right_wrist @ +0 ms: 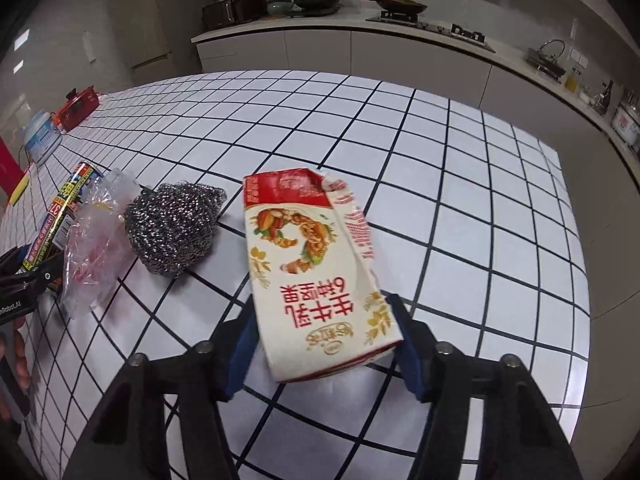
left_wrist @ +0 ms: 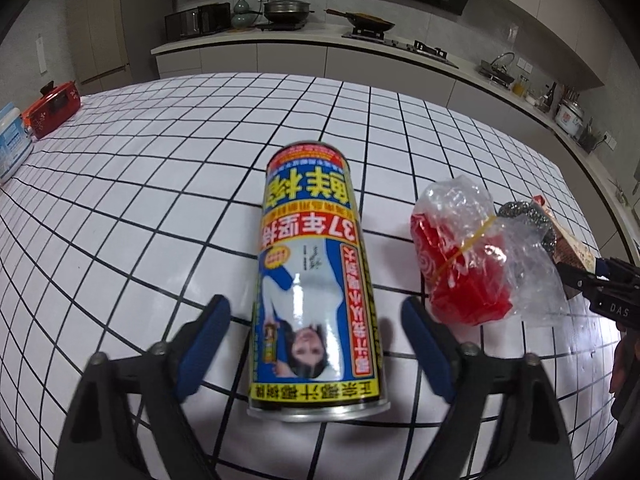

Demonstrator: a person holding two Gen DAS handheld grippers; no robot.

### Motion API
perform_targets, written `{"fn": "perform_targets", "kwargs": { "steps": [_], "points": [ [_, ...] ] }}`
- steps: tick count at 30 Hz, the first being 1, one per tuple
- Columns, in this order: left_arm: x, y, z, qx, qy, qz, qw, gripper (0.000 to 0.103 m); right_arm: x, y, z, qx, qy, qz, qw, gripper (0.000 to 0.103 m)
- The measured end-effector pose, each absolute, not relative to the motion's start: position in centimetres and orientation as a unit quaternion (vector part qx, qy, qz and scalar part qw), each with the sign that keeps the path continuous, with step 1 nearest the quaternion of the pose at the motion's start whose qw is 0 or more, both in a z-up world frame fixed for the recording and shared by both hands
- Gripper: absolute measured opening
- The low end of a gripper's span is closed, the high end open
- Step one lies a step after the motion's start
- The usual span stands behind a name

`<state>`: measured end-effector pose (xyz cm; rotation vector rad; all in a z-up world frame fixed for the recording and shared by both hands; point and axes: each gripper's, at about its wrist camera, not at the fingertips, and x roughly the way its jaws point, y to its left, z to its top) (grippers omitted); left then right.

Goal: Collect trash
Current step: 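Grasp the yellow spray can with left tool while right tool grasps the milk carton, then carry the spray can with left tool while right tool carries the milk carton to the bin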

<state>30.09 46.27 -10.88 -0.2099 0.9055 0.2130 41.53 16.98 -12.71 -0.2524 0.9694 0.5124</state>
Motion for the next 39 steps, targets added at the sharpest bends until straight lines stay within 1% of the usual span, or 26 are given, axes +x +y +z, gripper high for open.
{"fn": "perform_targets", "kwargs": {
  "steps": [1, 2, 11, 26, 35, 39],
  "points": [
    [30.0, 46.2, -10.9, -0.098, 0.434, 0.104, 0.889, 0.069, 41.5, 16.9, -12.7, -0.119, 0.459, 0.244, 0.846, 0.057],
    [30.0, 46.2, -10.9, -0.096, 0.431, 0.102, 0.892, 0.055, 41.5, 16.9, -12.7, -0.117, 0.457, 0.247, 0.846, 0.057],
    [28.8, 45.5, -9.8, -0.102, 0.412, 0.095, 0.901, 0.053, 39.8, 16.6, -12.2, -0.111, 0.443, 0.261, 0.851, 0.056],
    [26.1, 43.0, -7.6, -0.107, 0.384, 0.096, 0.912, 0.053, 36.3, 12.6, -9.7, -0.1, 0.423, 0.265, 0.861, 0.056],
    [23.8, 41.4, -9.2, -0.112, 0.397, 0.098, 0.906, 0.053, 33.7, 10.1, -10.0, -0.095, 0.425, 0.272, 0.858, 0.056],
    [24.3, 40.7, -9.8, -0.1, 0.415, 0.097, 0.899, 0.054, 32.9, 8.9, -10.2, -0.089, 0.427, 0.269, 0.859, 0.056]
  ]
}}
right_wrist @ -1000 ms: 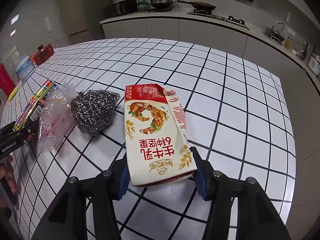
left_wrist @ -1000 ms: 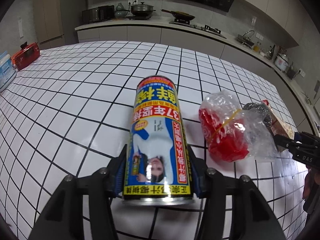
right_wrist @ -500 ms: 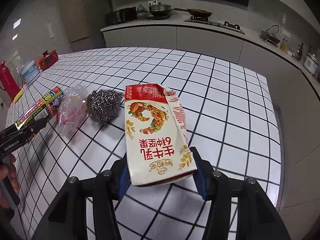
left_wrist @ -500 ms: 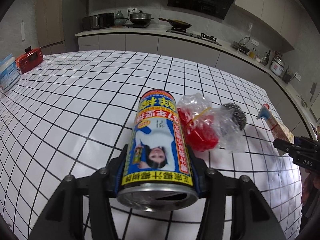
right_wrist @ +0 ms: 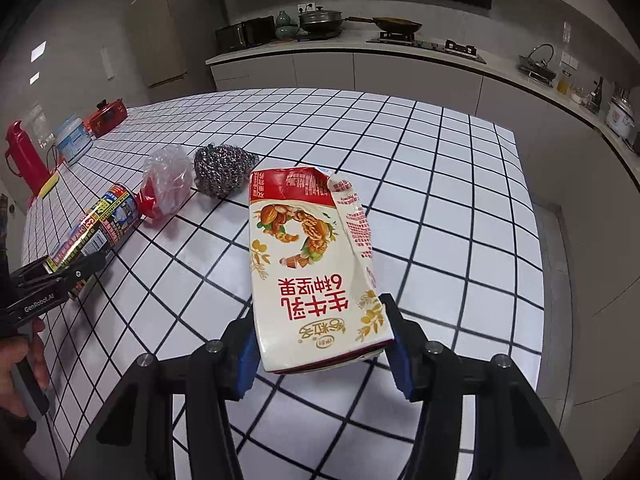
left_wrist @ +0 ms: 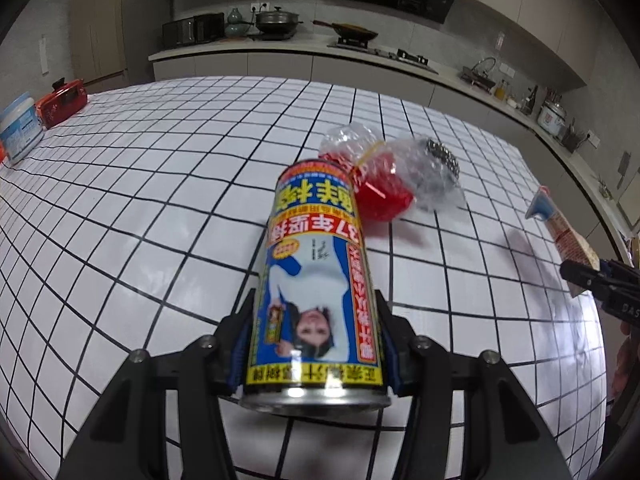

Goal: Collect trash
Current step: 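Carry the spray can with left tool while right tool carries the milk carton to the bin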

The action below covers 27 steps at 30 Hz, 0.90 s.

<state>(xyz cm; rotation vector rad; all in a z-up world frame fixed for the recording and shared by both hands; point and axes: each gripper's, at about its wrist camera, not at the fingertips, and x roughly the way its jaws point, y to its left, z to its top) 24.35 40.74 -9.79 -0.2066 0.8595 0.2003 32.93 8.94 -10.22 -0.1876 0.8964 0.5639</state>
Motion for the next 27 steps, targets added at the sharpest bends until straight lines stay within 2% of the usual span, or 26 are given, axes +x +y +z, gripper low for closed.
{"fn": "perform_targets", "kwargs": {
  "steps": [7, 13, 27],
  "points": [
    [26.2, 41.2, -10.4, -0.107, 0.428, 0.097, 0.892, 0.054, 31.8, 8.2, -10.1, -0.091, 0.428, 0.266, 0.859, 0.056],
    [24.2, 39.9, -9.2, -0.105, 0.405, 0.085, 0.904, 0.053, 31.0, 6.9, -9.1, -0.084, 0.421, 0.26, 0.865, 0.056],
    [21.1, 31.0, -6.5, -0.096, 0.376, 0.044, 0.921, 0.053, 27.0, 0.3, -7.7, -0.058, 0.405, 0.255, 0.876, 0.056]
  ]
}}
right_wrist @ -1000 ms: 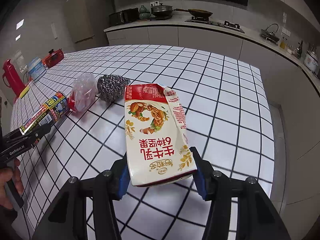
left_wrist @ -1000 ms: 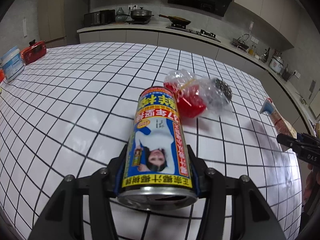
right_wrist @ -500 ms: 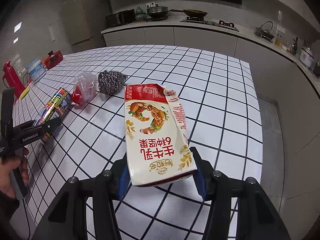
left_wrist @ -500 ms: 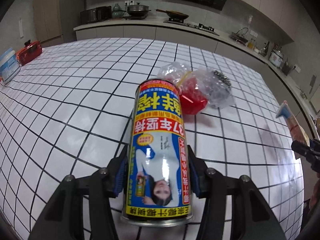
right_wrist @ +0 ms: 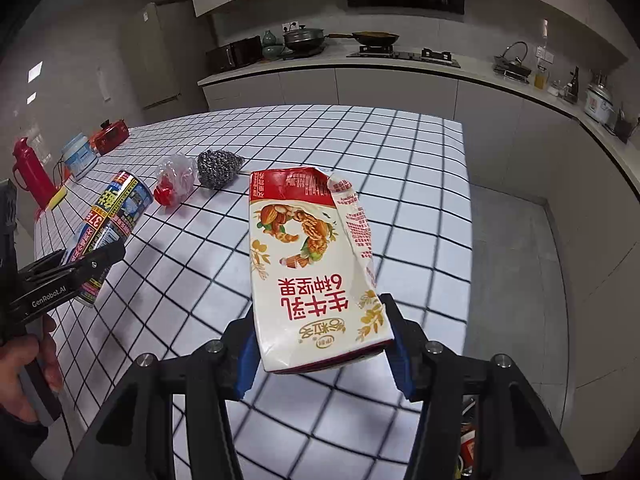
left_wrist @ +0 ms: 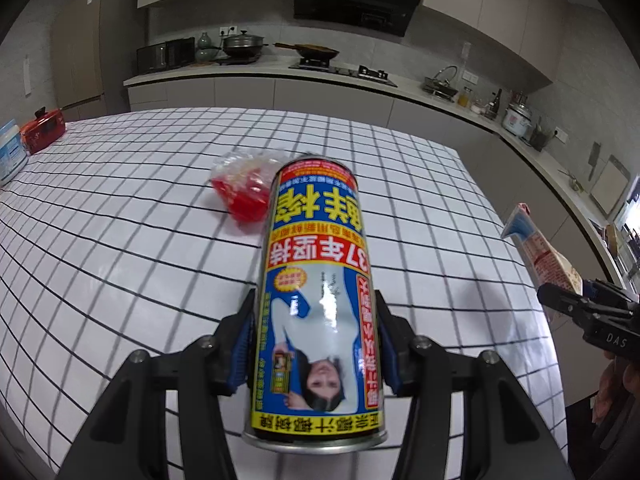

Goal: Collect trash
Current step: 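Carry the spray can with left tool while right tool carries the milk carton to the bin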

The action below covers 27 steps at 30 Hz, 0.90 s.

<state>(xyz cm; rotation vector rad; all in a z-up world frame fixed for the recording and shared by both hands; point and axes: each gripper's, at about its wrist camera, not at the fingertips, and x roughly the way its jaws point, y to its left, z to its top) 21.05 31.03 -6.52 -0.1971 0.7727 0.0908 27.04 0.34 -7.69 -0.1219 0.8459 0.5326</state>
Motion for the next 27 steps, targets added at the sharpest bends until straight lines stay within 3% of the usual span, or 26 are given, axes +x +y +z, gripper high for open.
{"fn": "perform_targets", "kwargs": {
  "steps": [27],
  "points": [
    [18.8, 3.6, -6.8, -0.052, 0.385, -0.099, 0.916, 0.053, 19.5, -29.6, -8.1, -0.026, 0.418, 0.143, 0.897, 0.056]
  ]
}}
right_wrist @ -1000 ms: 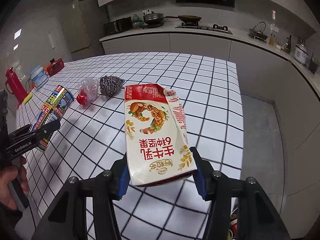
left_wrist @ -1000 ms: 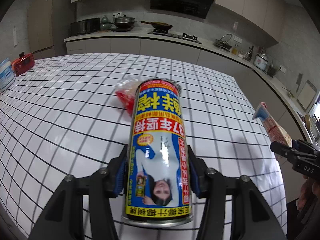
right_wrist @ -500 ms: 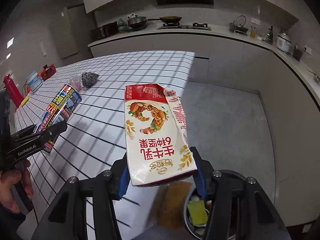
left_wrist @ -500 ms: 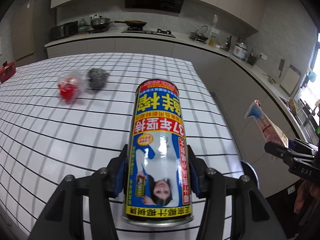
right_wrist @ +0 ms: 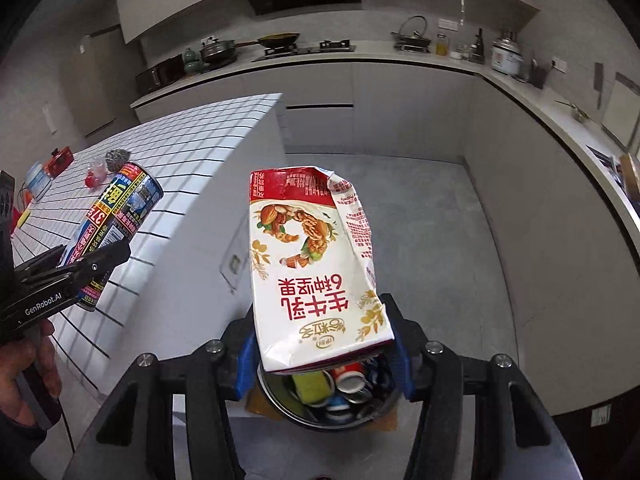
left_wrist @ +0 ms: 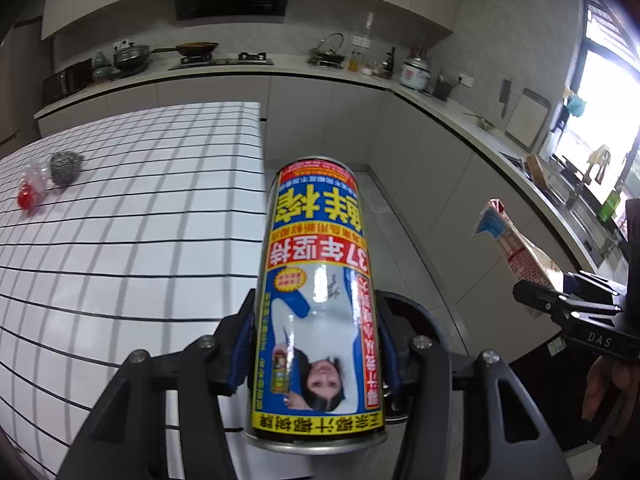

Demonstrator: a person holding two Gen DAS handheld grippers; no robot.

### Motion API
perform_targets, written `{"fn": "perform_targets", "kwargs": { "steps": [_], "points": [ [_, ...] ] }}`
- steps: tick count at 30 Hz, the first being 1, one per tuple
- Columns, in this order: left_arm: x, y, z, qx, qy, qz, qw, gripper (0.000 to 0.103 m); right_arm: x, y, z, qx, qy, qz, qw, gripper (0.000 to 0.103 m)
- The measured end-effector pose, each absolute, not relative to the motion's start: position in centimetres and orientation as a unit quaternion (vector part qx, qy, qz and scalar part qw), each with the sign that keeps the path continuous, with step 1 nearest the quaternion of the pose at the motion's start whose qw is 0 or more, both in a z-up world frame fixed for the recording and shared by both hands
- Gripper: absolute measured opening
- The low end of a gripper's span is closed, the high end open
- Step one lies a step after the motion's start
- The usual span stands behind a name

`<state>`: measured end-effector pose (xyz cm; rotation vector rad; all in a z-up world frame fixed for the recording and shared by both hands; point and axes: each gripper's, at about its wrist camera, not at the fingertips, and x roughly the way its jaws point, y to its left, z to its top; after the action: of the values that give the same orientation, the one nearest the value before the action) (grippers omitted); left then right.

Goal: Collect trash
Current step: 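Carry the spray can with left tool while right tool carries the milk carton to the bin, then open both tools over the black bin, dropping spray can and milk carton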

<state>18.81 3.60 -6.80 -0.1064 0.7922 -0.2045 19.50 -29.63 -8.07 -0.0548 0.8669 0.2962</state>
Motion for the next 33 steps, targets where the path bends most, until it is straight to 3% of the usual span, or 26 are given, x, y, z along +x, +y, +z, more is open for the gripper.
{"fn": "perform_targets", "kwargs": {
  "steps": [14, 31, 33],
  "points": [
    [17.9, -5.1, -13.2, -0.035, 0.441, -0.123, 0.888, 0.053, 17.8, -38.1, -14.4, -0.003, 0.464, 0.127, 0.877, 0.056],
    [20.2, -7.3, -20.1, -0.031, 0.506, -0.138, 0.851, 0.053, 22.9, -34.0, -25.7, -0.076, 0.527, 0.233, 0.813, 0.056],
    [21.0, -7.5, -21.4, -0.03, 0.525, -0.133, 0.84, 0.059, 23.9, -33.3, -26.8, -0.098, 0.528, 0.264, 0.801, 0.06]
  ]
}}
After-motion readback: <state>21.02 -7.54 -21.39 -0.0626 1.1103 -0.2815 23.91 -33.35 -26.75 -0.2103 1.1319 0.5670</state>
